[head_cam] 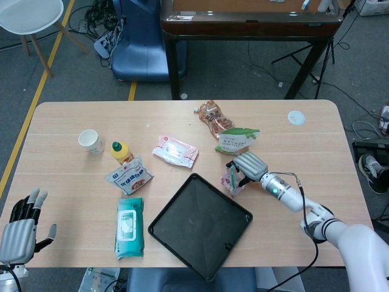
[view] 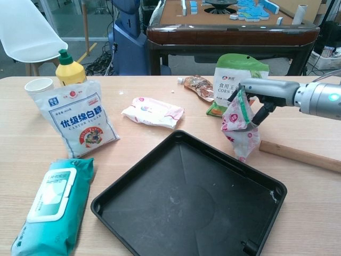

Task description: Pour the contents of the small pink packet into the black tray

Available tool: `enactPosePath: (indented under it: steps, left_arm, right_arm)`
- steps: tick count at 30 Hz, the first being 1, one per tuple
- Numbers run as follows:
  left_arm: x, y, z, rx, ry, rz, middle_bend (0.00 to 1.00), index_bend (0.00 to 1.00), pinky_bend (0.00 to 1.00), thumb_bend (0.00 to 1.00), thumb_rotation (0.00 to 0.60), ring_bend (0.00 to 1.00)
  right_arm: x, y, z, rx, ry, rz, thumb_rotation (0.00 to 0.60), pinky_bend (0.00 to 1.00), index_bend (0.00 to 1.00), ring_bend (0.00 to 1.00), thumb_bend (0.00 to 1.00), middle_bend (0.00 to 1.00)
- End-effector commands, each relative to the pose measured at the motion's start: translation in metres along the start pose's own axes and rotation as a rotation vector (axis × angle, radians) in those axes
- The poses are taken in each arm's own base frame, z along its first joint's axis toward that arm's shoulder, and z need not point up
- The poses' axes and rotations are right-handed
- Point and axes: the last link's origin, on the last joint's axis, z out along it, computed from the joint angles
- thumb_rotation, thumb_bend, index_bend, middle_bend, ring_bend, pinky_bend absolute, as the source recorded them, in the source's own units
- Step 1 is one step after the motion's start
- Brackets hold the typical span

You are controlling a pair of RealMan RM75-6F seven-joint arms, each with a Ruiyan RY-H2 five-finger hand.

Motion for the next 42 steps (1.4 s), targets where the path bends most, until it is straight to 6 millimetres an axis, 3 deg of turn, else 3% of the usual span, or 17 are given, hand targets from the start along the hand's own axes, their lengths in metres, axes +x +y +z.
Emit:
enactPosePath:
  steps: [1, 8, 14, 19, 26, 29, 34, 37, 42]
  left_arm:
    - [0.0, 0.0, 0.0, -0.001, 0.0, -0.002, 0.0, 0.08, 0.03, 0.37, 0.6, 0.0]
    - [-0.002, 0.0, 0.0, -0.007, -0.008, -0.004, 0.0, 0.08, 0.03, 0.37, 0.6, 0.0]
    - [-0.004, 0.004, 0.002, -0.019, -0.012, -0.005, 0.0, 0.08, 0.03, 0.37, 0.6, 0.0]
    - [-0.005, 0.005, 0.001, -0.019, -0.015, -0.003, 0.0, 0.08, 0.03, 0.37, 0.6, 0.0]
    - [-0.005, 0.005, 0.001, -0.016, -0.016, -0.001, 0.0, 0.08, 0.03, 0.37, 0.6, 0.0]
    - [-0.004, 0.004, 0.001, -0.011, -0.016, 0.001, 0.0, 0.08, 0.03, 0.37, 0.6, 0.0]
    - [-0.005, 0.004, 0.0, -0.011, -0.021, -0.001, 0.0, 0.08, 0.03, 0.37, 0.6, 0.0]
    - [-0.005, 0.004, 0.0, -0.009, -0.021, -0.001, 0.0, 0.08, 0.03, 0.37, 0.6, 0.0]
    - [-0.005, 0.004, 0.0, -0.01, -0.021, -0.003, 0.0, 0.08, 0.03, 0.37, 0.6, 0.0]
  right_arm:
    - [0.004, 0.007, -0.028, -0.027, 0.02, 0.032, 0.6, 0.46, 0.68, 0.55, 0.32, 0.65]
    - [0.002, 0.015, -0.08, -0.069, -0.001, 0.093, 0.6, 0.46, 0.68, 0.55, 0.32, 0.65]
    - [-0.005, 0.022, -0.113, -0.103, -0.044, 0.117, 0.6, 0.46, 0.68, 0.55, 0.32, 0.64]
    - [-0.011, 0.026, -0.126, -0.116, -0.072, 0.135, 0.6, 0.46, 0.68, 0.55, 0.32, 0.64]
    - [-0.028, 0.02, -0.123, -0.088, -0.125, 0.155, 0.6, 0.46, 0.67, 0.54, 0.32, 0.61]
    - [-0.032, 0.019, -0.12, -0.077, -0.142, 0.147, 0.6, 0.43, 0.62, 0.51, 0.32, 0.58]
    - [-0.039, 0.016, -0.117, -0.06, -0.176, 0.131, 0.6, 0.2, 0.42, 0.31, 0.3, 0.42]
    - [-0.041, 0.015, -0.117, -0.053, -0.176, 0.117, 0.6, 0.13, 0.26, 0.2, 0.22, 0.31]
    - [-0.043, 0.016, -0.121, -0.059, -0.148, 0.099, 0.6, 0.09, 0.14, 0.13, 0.07, 0.21]
